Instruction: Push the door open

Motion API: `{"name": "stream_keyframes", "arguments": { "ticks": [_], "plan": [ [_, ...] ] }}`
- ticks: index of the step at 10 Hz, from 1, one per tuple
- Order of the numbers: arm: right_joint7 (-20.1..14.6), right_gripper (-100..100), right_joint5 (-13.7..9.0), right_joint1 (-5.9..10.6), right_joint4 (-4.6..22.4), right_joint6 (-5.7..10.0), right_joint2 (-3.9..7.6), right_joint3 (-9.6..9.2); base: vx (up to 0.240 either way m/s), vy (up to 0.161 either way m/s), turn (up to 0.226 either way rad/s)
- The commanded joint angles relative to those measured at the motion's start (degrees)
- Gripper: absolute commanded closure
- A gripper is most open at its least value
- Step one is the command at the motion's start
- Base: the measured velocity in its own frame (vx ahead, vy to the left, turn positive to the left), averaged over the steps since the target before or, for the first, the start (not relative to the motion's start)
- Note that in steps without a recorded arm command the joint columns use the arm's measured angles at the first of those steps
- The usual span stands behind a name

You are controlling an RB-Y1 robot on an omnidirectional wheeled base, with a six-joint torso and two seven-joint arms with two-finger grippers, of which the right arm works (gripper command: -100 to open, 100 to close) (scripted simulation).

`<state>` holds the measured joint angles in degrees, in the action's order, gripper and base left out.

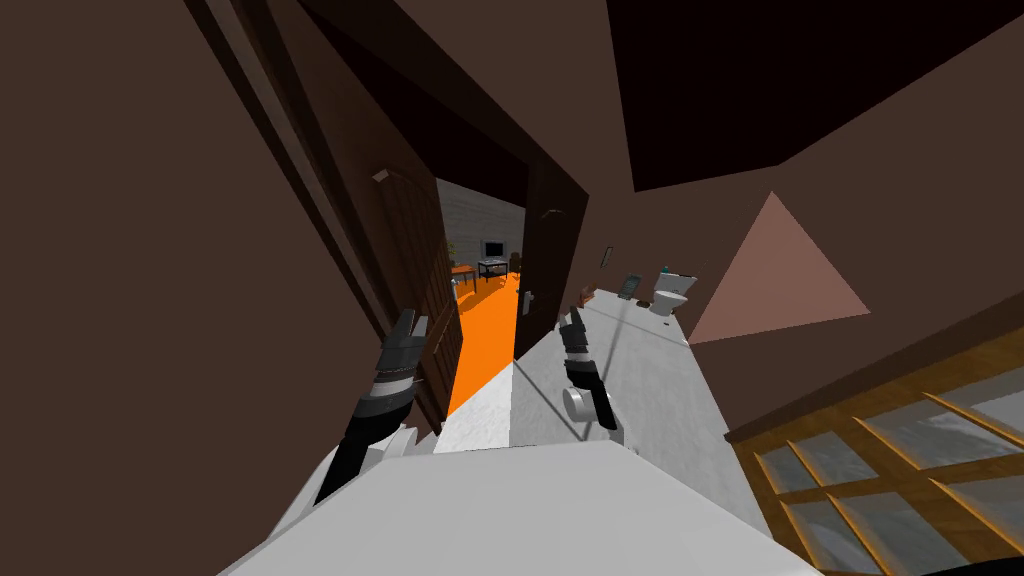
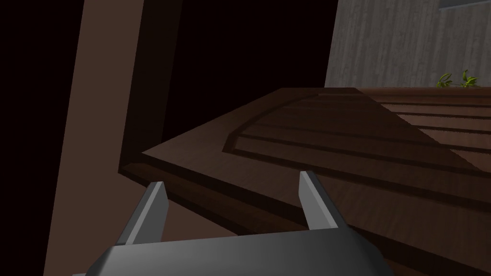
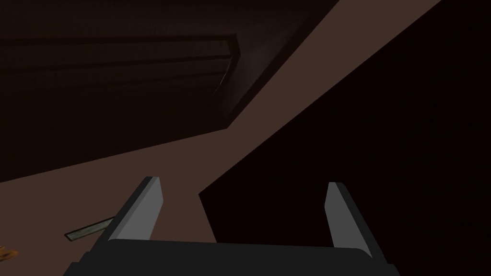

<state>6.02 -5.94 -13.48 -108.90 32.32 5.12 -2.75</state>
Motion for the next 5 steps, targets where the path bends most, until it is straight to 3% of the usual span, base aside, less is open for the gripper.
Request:
{"name": "stream_keyframes", "arguments": {
  "ticks": [1,5],
  "plan": [
    [0.5,-100,-0.6,1.1,1.7,-0.75,-0.01,-0.38,0.098,-0.127,0.132],
    [1.6,-100,-2.3,4.09,7.0,-1.67,0.13,-1.16,0.064,-0.133,0.127]
  ]
}}
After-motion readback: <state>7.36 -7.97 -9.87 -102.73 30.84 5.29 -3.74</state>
